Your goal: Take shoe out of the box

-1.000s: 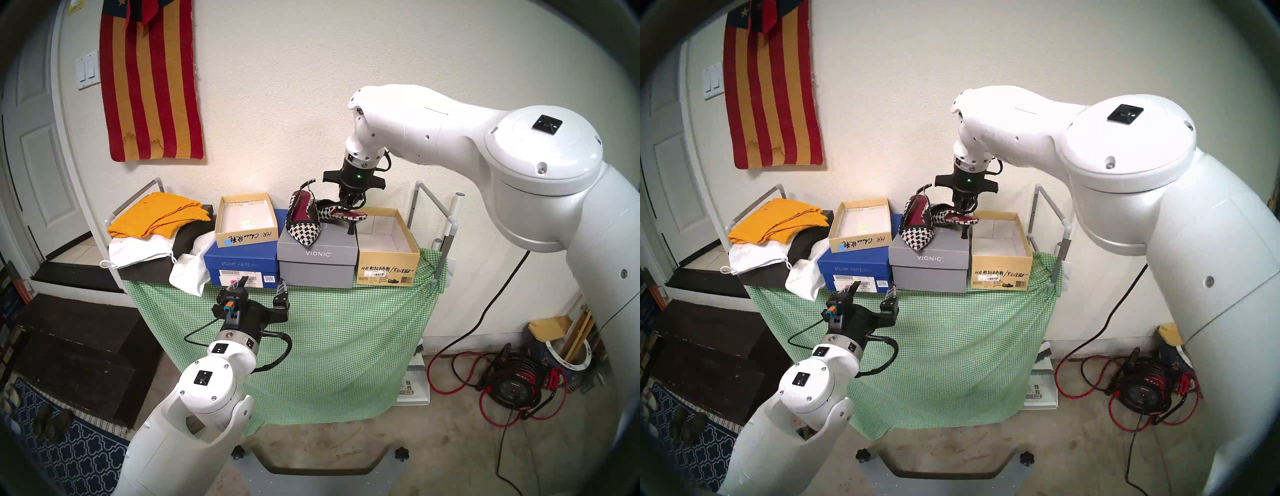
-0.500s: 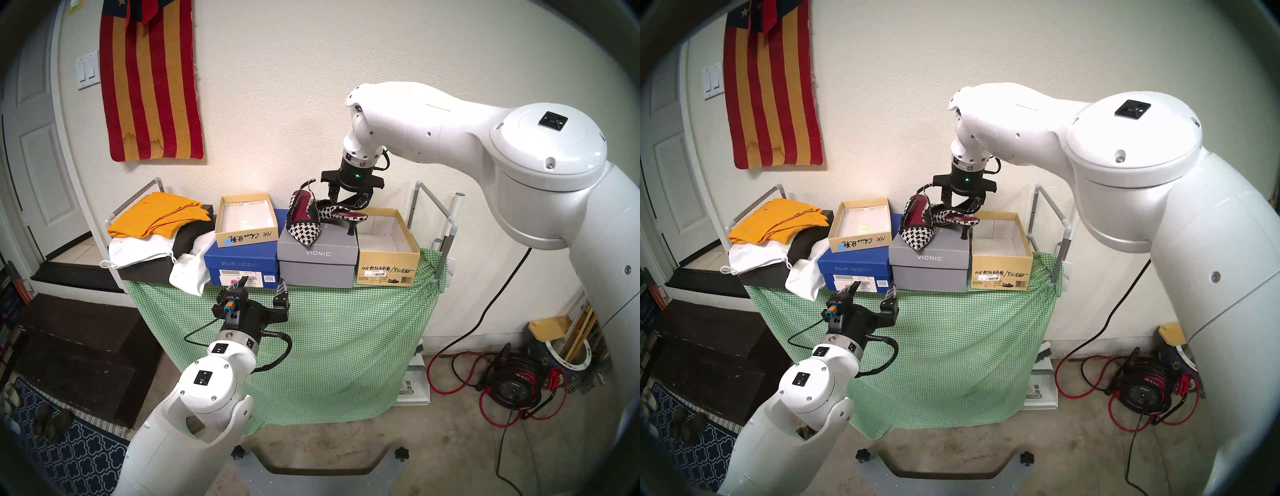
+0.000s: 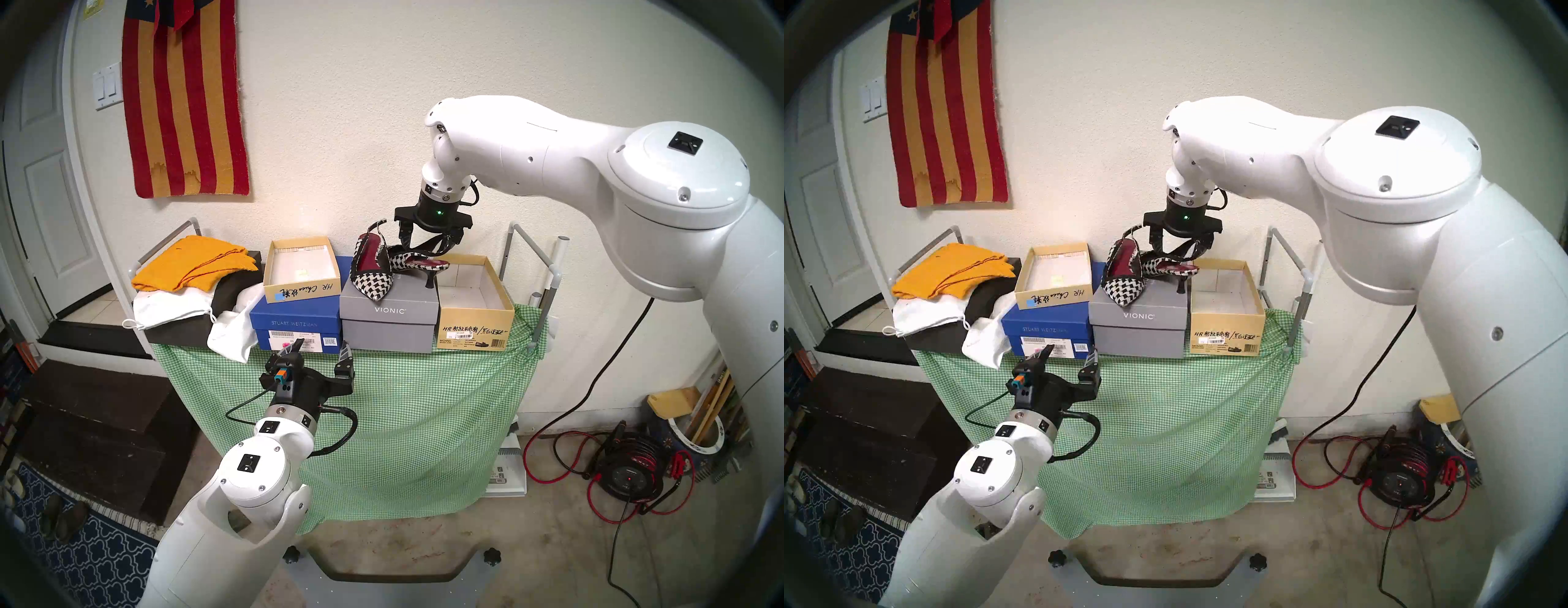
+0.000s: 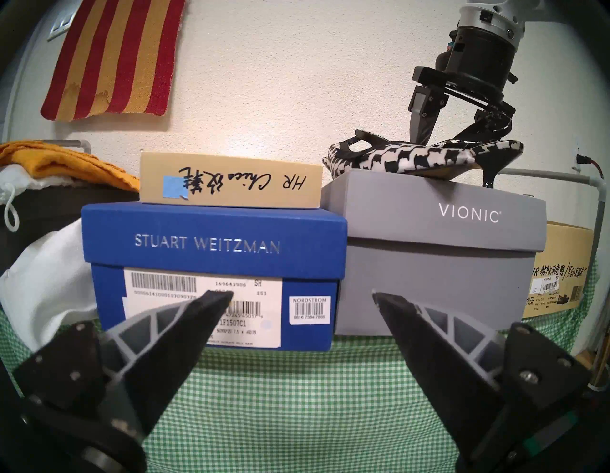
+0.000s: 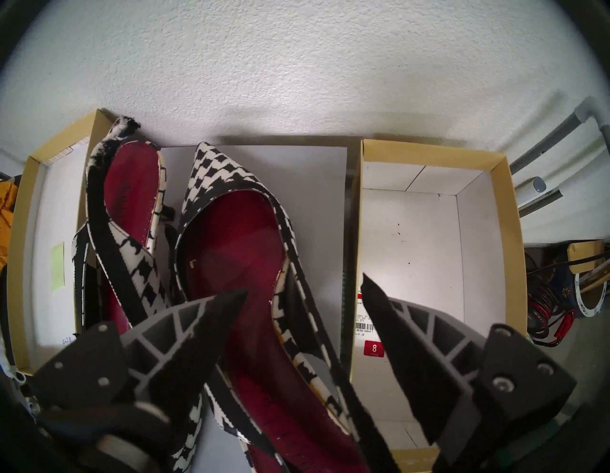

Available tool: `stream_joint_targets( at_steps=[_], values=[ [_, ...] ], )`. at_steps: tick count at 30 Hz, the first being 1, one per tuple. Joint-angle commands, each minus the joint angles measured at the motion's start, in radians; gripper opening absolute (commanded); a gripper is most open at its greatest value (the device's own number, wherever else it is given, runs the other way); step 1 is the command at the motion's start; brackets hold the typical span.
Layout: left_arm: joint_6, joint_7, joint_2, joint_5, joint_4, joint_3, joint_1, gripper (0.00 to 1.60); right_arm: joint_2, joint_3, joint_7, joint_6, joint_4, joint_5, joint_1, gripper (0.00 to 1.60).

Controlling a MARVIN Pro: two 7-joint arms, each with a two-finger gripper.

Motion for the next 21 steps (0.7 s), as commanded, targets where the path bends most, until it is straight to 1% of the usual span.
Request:
stream_joint_targets(
  at_steps=[1,7,9,11,14,15,16,17,18,19,20,21],
  values=[
    [0.0,0.0,0.001,0.0,-0.001,-0.001,0.0,1.6,0.015,0.011,-0.017,-0.001,-0.022,-0.001,0.063,1.41],
    [0.0,0.0,0.001,0.0,-0.001,-0.001,0.0,1.6,0.04,0.03,-0.045,-0.001,-0.064,-0.001,0.124,1.43],
    [0.0,0.0,0.001,0.0,-0.001,-0.001,0.0,1.6,0.051,0.034,-0.058,-0.001,-0.079,-0.001,0.142,1.49],
    [0.0,0.0,0.001,0.0,-0.001,-0.001,0.0,1.6,0.066,0.037,-0.067,-0.001,-0.106,-0.001,0.164,1.6],
    [0.0,0.0,0.001,0.0,-0.001,-0.001,0.0,1.6,0.094,0.038,-0.076,-0.001,-0.15,-0.001,0.198,1.6],
    [0.0,0.0,0.001,0.0,-0.001,-0.001,0.0,1.6,0.104,0.031,-0.085,-0.001,-0.174,-0.014,0.21,1.6],
    [0.0,0.0,0.001,0.0,-0.001,-0.001,0.0,1.6,0.114,0.027,-0.084,-0.01,-0.193,-0.033,0.221,1.6],
    [0.0,0.0,0.001,0.0,-0.001,-0.001,0.0,1.6,0.128,0.025,-0.094,-0.022,-0.216,-0.034,0.232,1.6],
    [0.0,0.0,0.001,0.0,-0.001,-0.001,0.0,1.6,0.14,0.025,-0.097,-0.036,-0.233,-0.034,0.238,1.52],
    [0.0,0.0,0.001,0.0,-0.001,-0.001,0.0,1.6,0.14,0.018,-0.111,-0.075,-0.229,-0.043,0.241,1.52],
    [0.0,0.0,0.001,0.0,-0.001,-0.001,0.0,1.6,0.153,0.014,-0.121,-0.085,-0.244,-0.045,0.247,1.51],
    [0.0,0.0,0.001,0.0,-0.001,-0.001,0.0,1.6,0.165,0.013,-0.126,-0.09,-0.257,-0.044,0.251,1.54]
  ],
)
